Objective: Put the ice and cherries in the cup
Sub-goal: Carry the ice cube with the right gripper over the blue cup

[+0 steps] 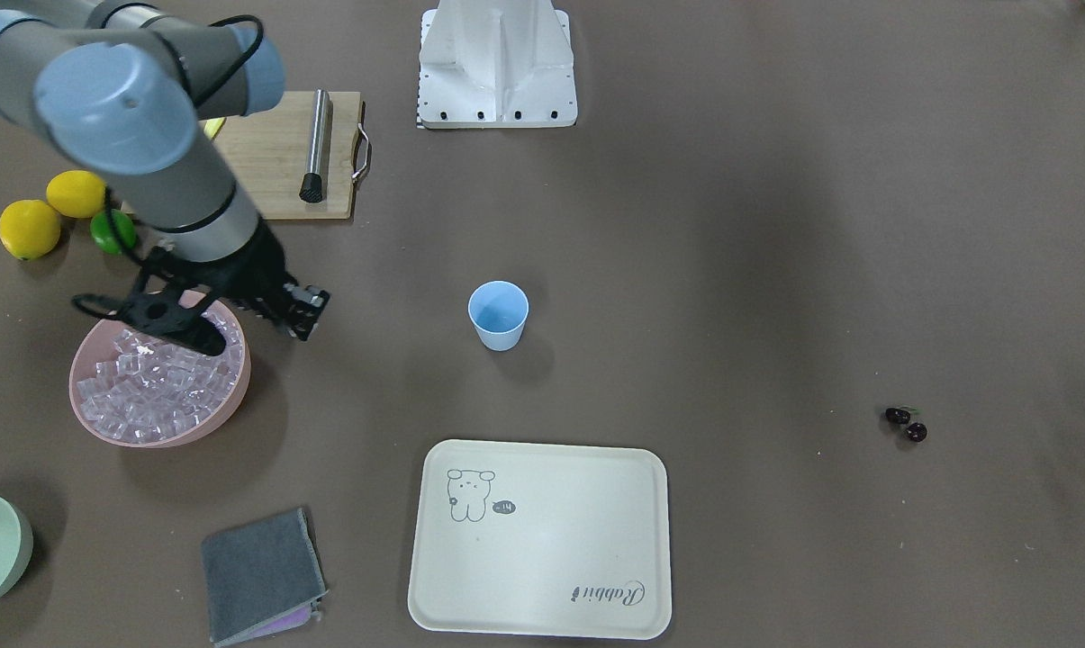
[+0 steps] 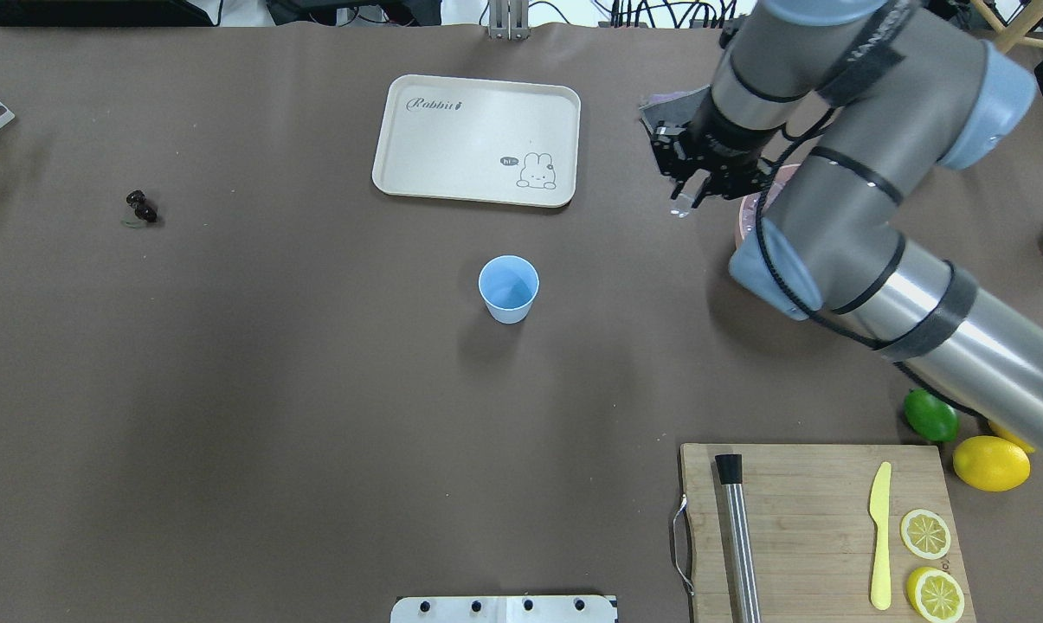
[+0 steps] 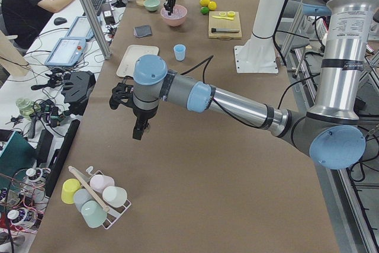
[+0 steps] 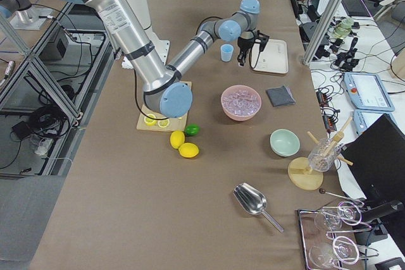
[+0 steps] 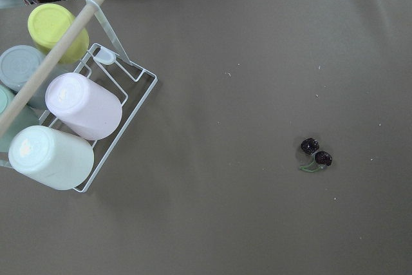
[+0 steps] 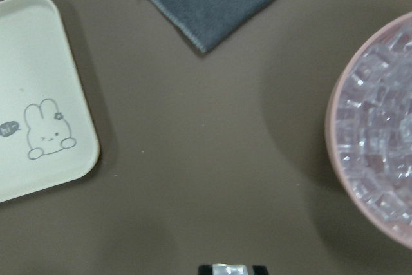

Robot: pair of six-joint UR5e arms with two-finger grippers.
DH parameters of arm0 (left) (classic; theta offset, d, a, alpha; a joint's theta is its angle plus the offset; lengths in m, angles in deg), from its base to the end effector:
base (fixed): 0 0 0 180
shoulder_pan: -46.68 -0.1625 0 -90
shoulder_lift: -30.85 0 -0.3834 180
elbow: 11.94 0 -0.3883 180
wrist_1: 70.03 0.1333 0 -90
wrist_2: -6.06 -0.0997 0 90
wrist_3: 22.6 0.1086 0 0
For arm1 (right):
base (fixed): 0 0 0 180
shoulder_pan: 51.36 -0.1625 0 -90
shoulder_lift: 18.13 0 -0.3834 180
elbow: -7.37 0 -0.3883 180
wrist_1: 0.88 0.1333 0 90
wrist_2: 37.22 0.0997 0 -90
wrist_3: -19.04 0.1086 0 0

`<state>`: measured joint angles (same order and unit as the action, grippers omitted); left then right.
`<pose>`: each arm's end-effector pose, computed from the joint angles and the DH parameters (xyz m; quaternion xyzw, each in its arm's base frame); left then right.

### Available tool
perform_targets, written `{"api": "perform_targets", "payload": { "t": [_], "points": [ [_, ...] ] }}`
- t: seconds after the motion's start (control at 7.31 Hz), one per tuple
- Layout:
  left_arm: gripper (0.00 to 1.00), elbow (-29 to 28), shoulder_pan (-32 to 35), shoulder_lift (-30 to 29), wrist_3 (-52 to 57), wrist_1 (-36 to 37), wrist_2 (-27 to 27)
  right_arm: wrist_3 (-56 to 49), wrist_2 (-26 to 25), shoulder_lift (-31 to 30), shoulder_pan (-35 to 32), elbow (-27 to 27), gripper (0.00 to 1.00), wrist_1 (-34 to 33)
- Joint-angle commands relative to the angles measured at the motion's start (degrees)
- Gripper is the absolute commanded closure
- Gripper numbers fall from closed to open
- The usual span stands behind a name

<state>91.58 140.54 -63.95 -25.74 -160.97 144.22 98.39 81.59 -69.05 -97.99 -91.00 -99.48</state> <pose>-0.0872 -0.5140 0.4580 0.1553 0.4013 0.0132 0.9026 -0.3817 -0.5220 0.1856 -0.0515 -0.3952 0.2034 0.8943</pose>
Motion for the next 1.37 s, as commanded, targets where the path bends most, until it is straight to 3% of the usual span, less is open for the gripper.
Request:
{"api": "perform_targets", "payload": {
  "t": [0.0, 0.27, 0.41, 0.68, 0.82, 1.23],
  "points": [
    [0.02, 0.0, 0.0, 0.1, 0.0, 0.1, 0.0, 9.8, -8.8, 7.3, 9.6, 2.5, 0.83, -1.0],
    [0.02, -0.2, 0.0, 0.0, 0.0, 0.1, 0.0, 9.5, -10.4, 13.1, 12.8, 8.3, 0.82, 0.6],
    [0.02, -0.6, 0.0, 0.0, 0.0, 0.0, -0.1, 9.7, -10.6, 12.4, 13.5, 9.7, 0.82, 4.5],
    [0.02, -0.7, 0.0, 0.0, 0.0, 0.0, -0.1, 9.0, -12.1, 12.2, 13.8, 9.9, 0.77, 5.0],
    [0.02, -0.9, -0.1, 0.0, 0.0, 0.0, -0.1, 8.7, -12.1, 12.5, 13.8, 9.3, 0.01, 5.0],
    [0.02, -0.6, 0.0, 0.0, 0.0, -0.1, -0.1, 6.3, -10.9, 9.0, 12.5, 5.8, 0.0, 4.4]
  ]
}}
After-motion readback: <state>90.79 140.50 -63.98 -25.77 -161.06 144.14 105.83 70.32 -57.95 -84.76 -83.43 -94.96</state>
